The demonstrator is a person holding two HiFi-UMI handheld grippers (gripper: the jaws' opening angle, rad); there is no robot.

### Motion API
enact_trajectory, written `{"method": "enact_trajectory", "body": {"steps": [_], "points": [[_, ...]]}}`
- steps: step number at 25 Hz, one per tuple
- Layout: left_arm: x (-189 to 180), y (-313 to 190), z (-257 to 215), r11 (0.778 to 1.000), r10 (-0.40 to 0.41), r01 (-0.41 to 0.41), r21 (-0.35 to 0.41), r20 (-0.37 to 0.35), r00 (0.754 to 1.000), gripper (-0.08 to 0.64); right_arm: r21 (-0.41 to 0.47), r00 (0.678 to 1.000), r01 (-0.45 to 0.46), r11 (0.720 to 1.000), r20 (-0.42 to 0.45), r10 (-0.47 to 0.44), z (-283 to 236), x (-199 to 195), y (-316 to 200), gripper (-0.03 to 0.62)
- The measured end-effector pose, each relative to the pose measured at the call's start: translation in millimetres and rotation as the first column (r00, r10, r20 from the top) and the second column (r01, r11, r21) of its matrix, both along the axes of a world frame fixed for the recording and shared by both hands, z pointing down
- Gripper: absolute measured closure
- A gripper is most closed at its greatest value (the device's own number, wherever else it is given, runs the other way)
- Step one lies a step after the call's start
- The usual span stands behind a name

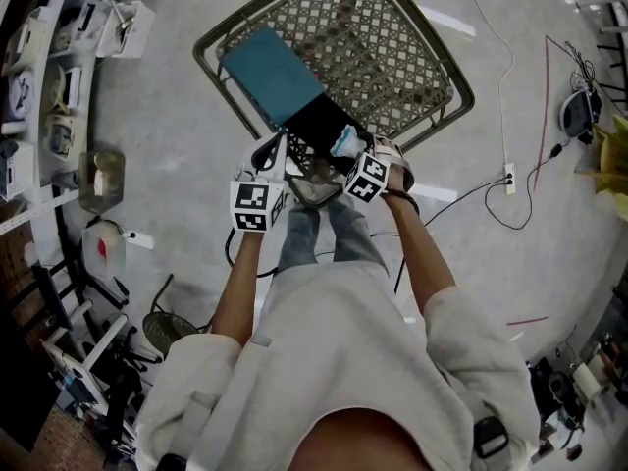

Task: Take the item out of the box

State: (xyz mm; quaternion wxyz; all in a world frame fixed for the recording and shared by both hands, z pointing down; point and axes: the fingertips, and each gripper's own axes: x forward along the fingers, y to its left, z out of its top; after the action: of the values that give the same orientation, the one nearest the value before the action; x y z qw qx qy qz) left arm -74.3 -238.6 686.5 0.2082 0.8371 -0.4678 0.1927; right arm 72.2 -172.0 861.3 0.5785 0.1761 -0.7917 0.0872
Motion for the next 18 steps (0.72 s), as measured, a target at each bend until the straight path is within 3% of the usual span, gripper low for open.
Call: {"method": "enact_trajectory", "body": {"steps": [11,15,18], "points": [[-7,2,-1,1.000,-0.003,0.003,-0.001,0.010,1.000,0.554,-0.063,0.999,0.011,0.998,-0.043,-0.014,23,-6,1,0.266],[-9,3,-3,1.000,-0.004,0.004,0.003,0.008,1.000,0.554,-0.059,0.999,0.020,0.998,-0.049,-0.023,22,-9,3,0.334],[-10,3,-5,1.000,0.001,-0.001,0.004,0.008,1.000,0.554,-0.055,0.998,0.018,0.998,-0.052,-0.020,20,-9,4,0.338]]}}
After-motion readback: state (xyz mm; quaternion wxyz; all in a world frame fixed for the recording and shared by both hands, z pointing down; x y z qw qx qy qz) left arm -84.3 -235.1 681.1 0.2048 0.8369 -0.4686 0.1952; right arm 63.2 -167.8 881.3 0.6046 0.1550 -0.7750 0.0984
